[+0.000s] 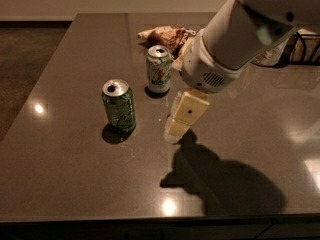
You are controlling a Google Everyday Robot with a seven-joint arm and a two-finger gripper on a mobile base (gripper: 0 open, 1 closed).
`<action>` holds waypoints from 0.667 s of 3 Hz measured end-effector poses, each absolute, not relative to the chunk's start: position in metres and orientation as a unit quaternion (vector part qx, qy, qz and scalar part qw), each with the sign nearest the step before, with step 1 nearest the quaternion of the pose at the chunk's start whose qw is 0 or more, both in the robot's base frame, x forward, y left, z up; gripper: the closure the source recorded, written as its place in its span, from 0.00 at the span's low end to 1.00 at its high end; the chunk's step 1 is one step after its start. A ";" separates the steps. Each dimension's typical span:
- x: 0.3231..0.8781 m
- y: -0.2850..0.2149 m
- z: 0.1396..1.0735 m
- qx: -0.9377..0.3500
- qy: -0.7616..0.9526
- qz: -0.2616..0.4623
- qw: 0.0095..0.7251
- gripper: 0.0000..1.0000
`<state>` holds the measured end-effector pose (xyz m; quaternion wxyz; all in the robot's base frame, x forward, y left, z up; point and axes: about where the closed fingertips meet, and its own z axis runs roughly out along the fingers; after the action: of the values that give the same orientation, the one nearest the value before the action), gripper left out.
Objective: Pick green can
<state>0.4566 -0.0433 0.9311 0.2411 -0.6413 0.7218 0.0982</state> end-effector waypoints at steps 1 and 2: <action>0.467 -0.003 0.913 -0.647 0.710 0.124 0.250 0.00; 0.480 0.029 0.904 -0.640 0.707 0.155 0.257 0.00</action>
Offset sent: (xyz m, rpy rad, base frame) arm 0.0426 0.1097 -0.0411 0.1882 0.0952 0.0417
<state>0.4795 0.0285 0.9038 0.2573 -0.6404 0.7068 0.1551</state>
